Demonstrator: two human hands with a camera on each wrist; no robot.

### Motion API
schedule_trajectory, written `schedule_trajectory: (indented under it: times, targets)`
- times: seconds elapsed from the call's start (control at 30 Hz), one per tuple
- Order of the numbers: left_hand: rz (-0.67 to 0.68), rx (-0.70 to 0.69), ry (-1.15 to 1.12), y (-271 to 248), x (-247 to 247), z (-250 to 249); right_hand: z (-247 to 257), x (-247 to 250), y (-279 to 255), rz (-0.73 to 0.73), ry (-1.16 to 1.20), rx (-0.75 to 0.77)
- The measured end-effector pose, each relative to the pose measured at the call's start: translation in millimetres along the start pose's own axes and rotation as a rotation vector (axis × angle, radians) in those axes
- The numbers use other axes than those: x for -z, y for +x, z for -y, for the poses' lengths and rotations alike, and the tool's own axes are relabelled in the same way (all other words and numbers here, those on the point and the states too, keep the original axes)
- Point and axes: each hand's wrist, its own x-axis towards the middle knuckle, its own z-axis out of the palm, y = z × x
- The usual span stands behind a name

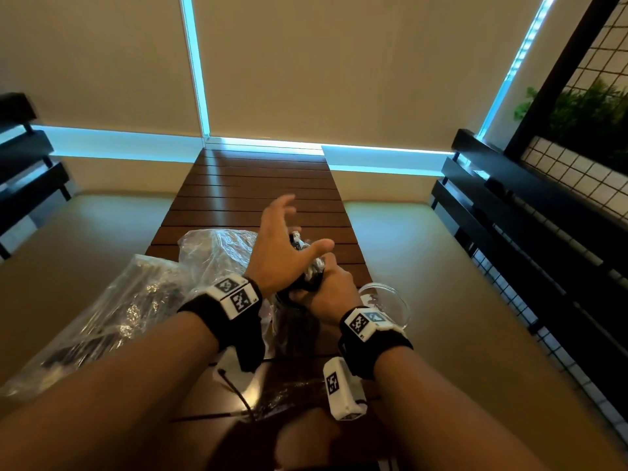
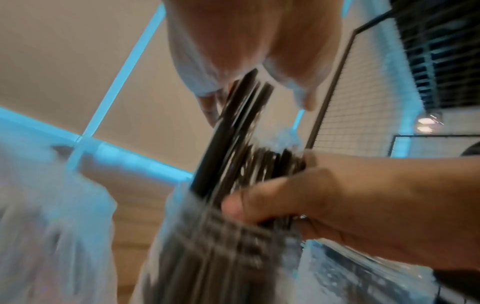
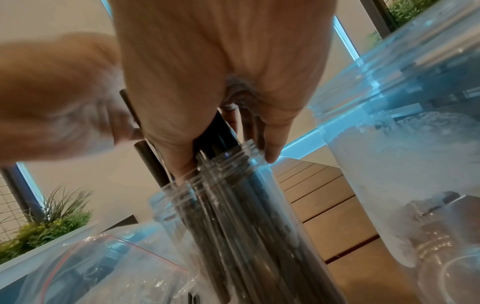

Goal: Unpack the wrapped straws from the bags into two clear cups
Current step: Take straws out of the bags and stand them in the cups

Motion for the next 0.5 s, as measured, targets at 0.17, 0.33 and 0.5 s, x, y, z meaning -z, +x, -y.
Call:
schedule_trajectory:
  times: [0.17,0.33,0.5]
  targets:
    - [0.324,-0.156,0.439,2.5,-1.7,5.2,3.3,-3.0,-0.5,0.007,0.010,-0.006]
    - [0.448,0.024,0.442,-16.8,-8.5,33.6,2.4,-1.4,-3.5,0.047,0.060,0.015]
    - [0.536,0.060,0.505,-14.1,-1.8,28.4,7.8,-3.8,-6.8,0.032,0.028,-0.026]
